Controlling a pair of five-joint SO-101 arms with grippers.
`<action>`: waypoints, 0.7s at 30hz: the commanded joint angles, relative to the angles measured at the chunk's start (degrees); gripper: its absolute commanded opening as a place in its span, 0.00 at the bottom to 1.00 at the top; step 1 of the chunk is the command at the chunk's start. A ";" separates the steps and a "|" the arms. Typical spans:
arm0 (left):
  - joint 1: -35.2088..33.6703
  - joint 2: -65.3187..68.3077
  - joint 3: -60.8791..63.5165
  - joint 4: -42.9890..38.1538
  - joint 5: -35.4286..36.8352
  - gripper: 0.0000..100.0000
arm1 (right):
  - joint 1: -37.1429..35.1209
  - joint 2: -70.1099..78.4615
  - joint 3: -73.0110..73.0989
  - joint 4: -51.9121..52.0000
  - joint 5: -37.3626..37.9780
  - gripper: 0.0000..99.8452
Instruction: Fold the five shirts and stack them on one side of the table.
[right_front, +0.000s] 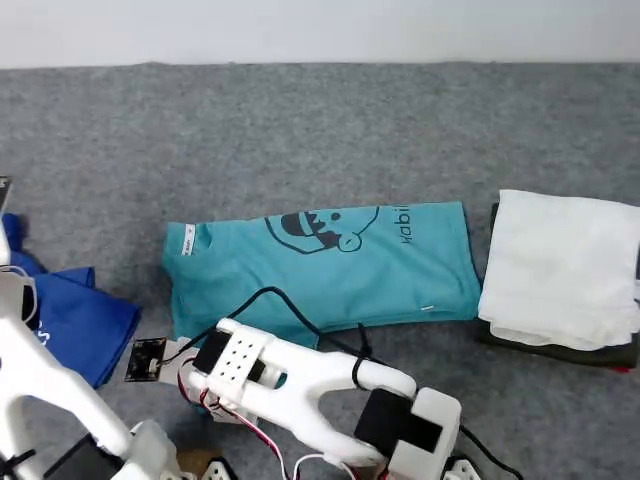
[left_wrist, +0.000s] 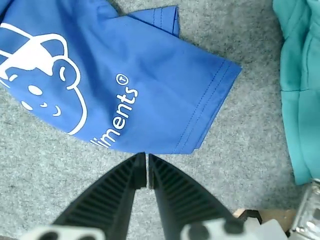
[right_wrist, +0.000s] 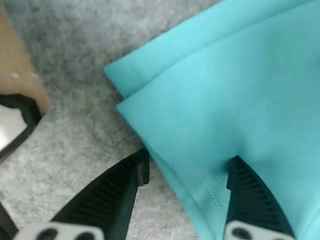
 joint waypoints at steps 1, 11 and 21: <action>-0.35 -2.29 -0.13 -0.44 0.09 0.02 | 0.40 3.38 -4.13 1.10 -0.53 0.22; -0.35 -2.46 -0.13 -0.44 0.18 0.02 | 0.75 8.92 -12.13 7.16 -0.26 0.01; -0.35 -2.20 -0.04 -0.44 0.18 0.02 | 5.32 0.22 -16.44 13.93 2.20 0.01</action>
